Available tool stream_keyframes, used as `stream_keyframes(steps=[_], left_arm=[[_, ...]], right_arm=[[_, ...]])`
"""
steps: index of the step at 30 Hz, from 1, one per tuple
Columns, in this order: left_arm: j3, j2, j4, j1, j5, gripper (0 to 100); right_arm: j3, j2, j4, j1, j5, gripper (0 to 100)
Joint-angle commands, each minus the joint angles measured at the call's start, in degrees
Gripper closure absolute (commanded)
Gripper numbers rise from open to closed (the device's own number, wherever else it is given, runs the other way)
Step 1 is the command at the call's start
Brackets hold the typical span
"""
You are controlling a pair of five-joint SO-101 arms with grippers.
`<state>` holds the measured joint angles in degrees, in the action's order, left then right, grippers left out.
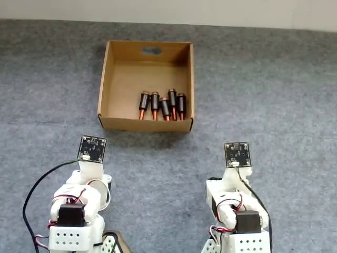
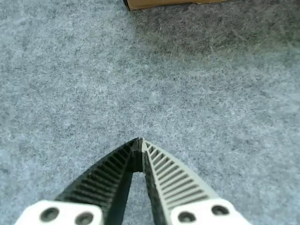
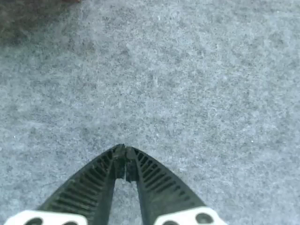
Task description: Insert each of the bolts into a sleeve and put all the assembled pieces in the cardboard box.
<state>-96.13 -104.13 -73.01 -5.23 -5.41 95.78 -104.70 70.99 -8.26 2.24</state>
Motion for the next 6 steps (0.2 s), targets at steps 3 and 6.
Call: stream_keyframes(steps=[3, 6], left_arm=[[-1.1, 0.4, 0.6, 0.7, 0.3, 99], [-1.1, 0.4, 0.6, 0.7, 0.3, 99]], right_arm=[[7.3, -0.4, 0.3, 0.6, 0.5, 99.3], [7.3, -0.4, 0.3, 0.6, 0.5, 99.3]])
